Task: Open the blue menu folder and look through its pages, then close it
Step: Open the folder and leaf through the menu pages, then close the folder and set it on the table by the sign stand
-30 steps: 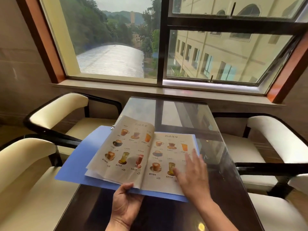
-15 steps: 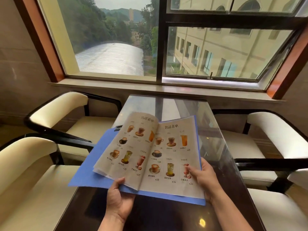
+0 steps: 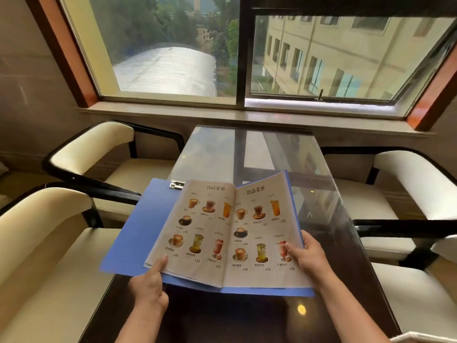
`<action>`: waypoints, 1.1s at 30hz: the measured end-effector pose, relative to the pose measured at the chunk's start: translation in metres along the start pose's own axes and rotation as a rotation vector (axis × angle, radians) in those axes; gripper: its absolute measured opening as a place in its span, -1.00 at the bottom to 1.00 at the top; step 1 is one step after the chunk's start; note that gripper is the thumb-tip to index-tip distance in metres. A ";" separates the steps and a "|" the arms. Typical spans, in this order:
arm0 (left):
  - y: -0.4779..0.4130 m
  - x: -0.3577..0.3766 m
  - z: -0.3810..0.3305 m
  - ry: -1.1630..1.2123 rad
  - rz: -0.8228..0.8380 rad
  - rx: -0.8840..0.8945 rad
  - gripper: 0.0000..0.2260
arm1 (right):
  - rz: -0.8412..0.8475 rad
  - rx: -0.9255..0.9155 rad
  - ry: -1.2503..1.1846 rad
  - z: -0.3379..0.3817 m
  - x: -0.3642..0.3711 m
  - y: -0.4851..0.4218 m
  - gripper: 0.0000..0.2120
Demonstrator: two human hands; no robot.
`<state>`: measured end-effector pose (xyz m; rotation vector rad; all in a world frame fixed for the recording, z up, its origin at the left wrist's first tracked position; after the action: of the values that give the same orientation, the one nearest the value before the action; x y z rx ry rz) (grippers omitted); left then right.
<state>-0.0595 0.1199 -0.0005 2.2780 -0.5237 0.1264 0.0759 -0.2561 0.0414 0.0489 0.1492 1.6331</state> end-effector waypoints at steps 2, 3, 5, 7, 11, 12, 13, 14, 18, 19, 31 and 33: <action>-0.004 -0.015 0.011 0.000 -0.061 -0.055 -0.75 | 0.019 0.032 0.028 -0.010 0.001 0.001 -0.81; -0.006 -0.022 0.017 0.005 -0.085 -0.091 -0.73 | 0.028 0.046 0.043 -0.016 0.000 0.001 -0.82; -0.008 -0.033 0.030 0.010 -0.117 -0.179 -0.64 | 0.034 0.070 0.076 -0.026 -0.001 0.003 -0.83; -0.006 -0.039 0.040 -0.002 -0.108 -0.255 -0.60 | 0.043 0.092 0.104 -0.036 -0.002 0.005 -0.84; -0.003 -0.045 0.051 -0.057 -0.081 -0.331 -0.61 | 0.051 0.130 0.132 -0.053 -0.002 0.012 -0.84; -0.003 -0.046 0.052 -0.066 -0.082 -0.337 -0.60 | 0.049 0.138 0.137 -0.056 -0.002 0.013 -0.84; -0.003 -0.048 0.053 -0.076 -0.086 -0.338 -0.60 | 0.045 0.144 0.149 -0.058 -0.002 0.014 -0.84; -0.004 -0.049 0.054 -0.086 -0.089 -0.339 -0.62 | 0.041 0.147 0.171 -0.061 -0.003 0.015 -0.84; -0.009 -0.054 0.058 -0.147 -0.088 -0.362 -0.68 | 0.007 0.167 0.290 -0.070 -0.005 0.016 -0.84; -0.009 -0.056 0.060 -0.157 -0.098 -0.377 -0.64 | -0.013 0.174 0.318 -0.072 -0.006 0.017 -0.83; -0.014 -0.070 0.070 -0.161 -0.186 -0.430 -0.65 | -0.046 0.144 0.627 -0.092 -0.011 0.022 -0.88; -0.014 -0.071 0.069 -0.148 -0.195 -0.421 -0.60 | -0.068 0.123 0.669 -0.095 -0.013 0.024 -0.76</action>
<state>-0.1232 0.1017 -0.0753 1.9183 -0.3599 -0.2319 0.0414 -0.2772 -0.0487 -0.4087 0.7544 1.5177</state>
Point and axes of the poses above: each hand's wrist, its own y-axis away from the middle knuckle, its own x-axis out of the palm, z = x × y, the point moved 7 cm from there along -y, towards the middle knuckle, and after that the axes turned 12 degrees about -x, right-handed, at the moved point
